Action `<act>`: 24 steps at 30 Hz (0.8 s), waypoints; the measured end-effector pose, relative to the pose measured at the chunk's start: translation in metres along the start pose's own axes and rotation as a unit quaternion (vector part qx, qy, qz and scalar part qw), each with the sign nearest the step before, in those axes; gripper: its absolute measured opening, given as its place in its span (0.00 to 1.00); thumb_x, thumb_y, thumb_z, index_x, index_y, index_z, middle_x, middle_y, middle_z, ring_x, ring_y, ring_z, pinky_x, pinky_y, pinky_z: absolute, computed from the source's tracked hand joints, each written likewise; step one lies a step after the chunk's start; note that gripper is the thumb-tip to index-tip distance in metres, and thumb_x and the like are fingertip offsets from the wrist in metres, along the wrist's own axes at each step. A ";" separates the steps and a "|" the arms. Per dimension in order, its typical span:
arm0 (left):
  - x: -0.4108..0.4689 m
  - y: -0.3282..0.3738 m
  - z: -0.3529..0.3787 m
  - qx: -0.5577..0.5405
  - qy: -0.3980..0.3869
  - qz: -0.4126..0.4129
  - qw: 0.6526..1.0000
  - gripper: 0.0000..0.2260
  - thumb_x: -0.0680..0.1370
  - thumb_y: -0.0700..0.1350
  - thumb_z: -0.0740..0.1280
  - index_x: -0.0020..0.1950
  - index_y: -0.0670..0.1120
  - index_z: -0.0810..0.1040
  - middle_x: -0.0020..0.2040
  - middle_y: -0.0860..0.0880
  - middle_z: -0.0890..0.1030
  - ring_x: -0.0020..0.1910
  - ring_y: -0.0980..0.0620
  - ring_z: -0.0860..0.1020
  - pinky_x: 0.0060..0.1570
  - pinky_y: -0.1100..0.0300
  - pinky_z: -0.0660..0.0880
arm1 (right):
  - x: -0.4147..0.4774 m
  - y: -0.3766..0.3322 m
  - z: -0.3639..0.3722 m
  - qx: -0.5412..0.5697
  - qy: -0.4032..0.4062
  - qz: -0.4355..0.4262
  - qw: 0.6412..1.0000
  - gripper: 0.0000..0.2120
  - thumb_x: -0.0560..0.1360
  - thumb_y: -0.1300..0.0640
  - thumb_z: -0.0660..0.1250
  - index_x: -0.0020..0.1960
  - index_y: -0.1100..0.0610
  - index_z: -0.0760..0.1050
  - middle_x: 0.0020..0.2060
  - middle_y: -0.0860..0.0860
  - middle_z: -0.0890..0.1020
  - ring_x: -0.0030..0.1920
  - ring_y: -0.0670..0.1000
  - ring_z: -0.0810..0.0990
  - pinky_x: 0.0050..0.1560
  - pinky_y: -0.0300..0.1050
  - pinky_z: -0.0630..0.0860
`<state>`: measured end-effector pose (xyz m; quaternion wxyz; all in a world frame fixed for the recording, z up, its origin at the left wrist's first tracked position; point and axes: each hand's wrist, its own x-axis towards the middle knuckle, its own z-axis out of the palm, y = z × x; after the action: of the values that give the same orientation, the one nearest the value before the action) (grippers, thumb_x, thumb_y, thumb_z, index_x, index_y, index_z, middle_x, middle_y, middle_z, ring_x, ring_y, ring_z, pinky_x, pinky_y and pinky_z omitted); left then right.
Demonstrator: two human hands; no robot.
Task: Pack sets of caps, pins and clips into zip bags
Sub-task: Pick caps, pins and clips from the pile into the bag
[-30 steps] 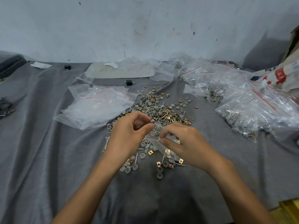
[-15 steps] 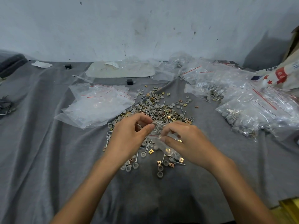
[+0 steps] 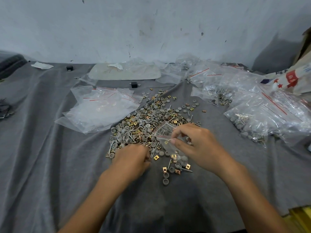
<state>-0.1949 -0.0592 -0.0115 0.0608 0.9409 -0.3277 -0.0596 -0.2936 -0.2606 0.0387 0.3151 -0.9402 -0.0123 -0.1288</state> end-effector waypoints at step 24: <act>-0.002 0.001 -0.035 -0.270 0.185 -0.016 0.945 0.05 0.79 0.53 0.69 0.46 0.54 0.81 0.38 0.60 0.80 0.36 0.62 0.76 0.40 0.55 0.74 | -0.005 0.001 -0.003 0.004 0.030 -0.001 1.000 0.02 0.78 0.51 0.71 0.48 0.49 0.80 0.44 0.41 0.80 0.47 0.44 0.79 0.50 0.52 0.77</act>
<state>-0.1912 -0.0559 0.0236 0.3708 0.8890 -0.2672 0.0280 -0.2989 -0.2628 0.0390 0.3187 -0.9346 -0.0039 -0.1576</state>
